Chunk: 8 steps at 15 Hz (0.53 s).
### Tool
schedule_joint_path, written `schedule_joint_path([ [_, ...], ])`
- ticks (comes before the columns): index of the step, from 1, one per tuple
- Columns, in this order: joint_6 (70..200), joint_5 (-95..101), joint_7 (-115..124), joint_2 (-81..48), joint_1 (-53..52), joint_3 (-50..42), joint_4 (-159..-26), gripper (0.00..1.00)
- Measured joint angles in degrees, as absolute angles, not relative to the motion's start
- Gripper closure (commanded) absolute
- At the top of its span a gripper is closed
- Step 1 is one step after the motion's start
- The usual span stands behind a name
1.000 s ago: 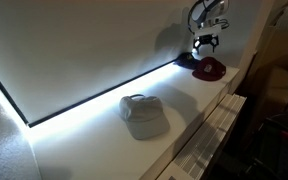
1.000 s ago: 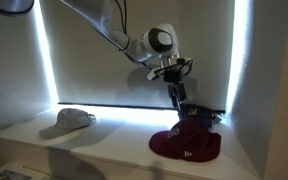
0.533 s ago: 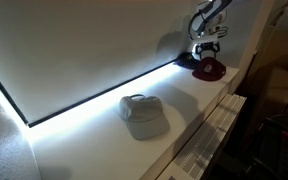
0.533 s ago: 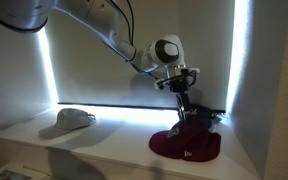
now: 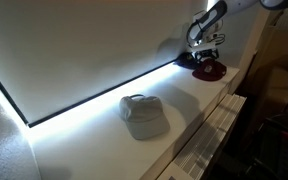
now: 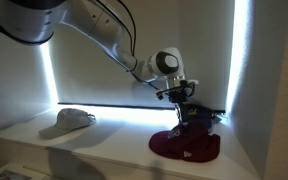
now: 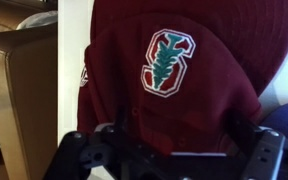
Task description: Put the red cap on the white cap
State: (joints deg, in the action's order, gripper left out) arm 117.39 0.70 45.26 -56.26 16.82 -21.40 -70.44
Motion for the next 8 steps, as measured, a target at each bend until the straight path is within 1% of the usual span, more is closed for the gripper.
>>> schedule_joint_path([
  [8,116.68,0.72,45.28,-56.34,16.85,-21.4,-69.88,0.0],
])
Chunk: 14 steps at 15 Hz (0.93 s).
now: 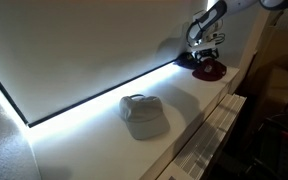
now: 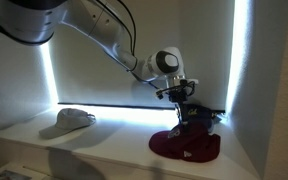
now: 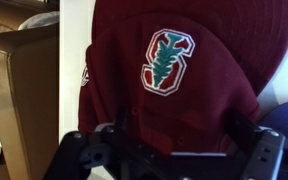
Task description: Put the red cap on the white cap
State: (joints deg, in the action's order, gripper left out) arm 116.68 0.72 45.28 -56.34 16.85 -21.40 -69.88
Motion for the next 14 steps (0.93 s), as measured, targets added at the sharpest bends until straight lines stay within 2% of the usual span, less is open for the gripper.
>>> schedule_joint_path([
  [5,116.66,0.72,45.28,-56.34,16.85,-21.4,-69.86,0.0],
  [6,116.73,0.72,45.29,-56.33,16.83,-21.41,-69.84,0.25],
  [7,116.8,0.72,45.25,-56.33,16.8,-21.4,-69.8,0.26],
  [14,117.09,0.72,45.25,-56.33,16.58,-21.4,-69.28,0.76],
])
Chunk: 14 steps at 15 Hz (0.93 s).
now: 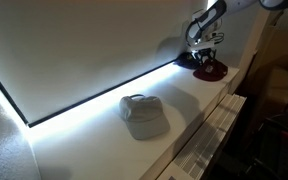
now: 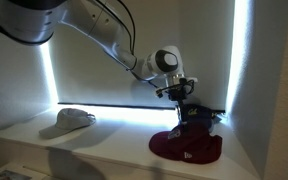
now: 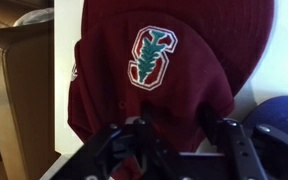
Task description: Put the red cap on the white cap
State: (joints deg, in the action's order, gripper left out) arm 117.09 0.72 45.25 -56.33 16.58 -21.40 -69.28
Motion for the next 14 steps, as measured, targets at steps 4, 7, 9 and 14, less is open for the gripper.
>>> schedule_joint_path([
  [4,118.9,-0.48,44.49,-56.0,17.17,-21.3,-69.38,0.99],
  [7,120.13,-0.56,37.97,-53.18,19.09,-21.46,-69.47,0.98],
  [9,122.2,-1.35,33.42,-49.68,20.42,-21.37,-70.4,1.0],
  [14,128.54,0.91,23.77,-40.3,17.92,-20.72,-77.08,0.99],
])
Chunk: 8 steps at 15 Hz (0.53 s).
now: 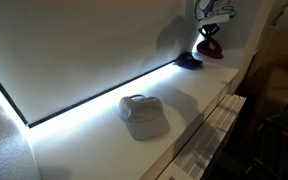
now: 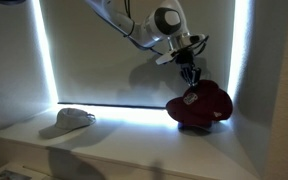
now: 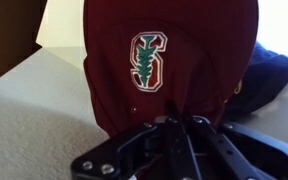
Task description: Put the red cap on the white cap
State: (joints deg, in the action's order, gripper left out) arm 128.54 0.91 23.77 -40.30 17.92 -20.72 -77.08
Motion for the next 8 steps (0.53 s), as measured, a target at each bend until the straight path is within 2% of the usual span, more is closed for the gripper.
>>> schedule_joint_path([
  [8,134.97,19.35,25.75,-32.46,-1.65,-19.79,-93.91,0.99],
])
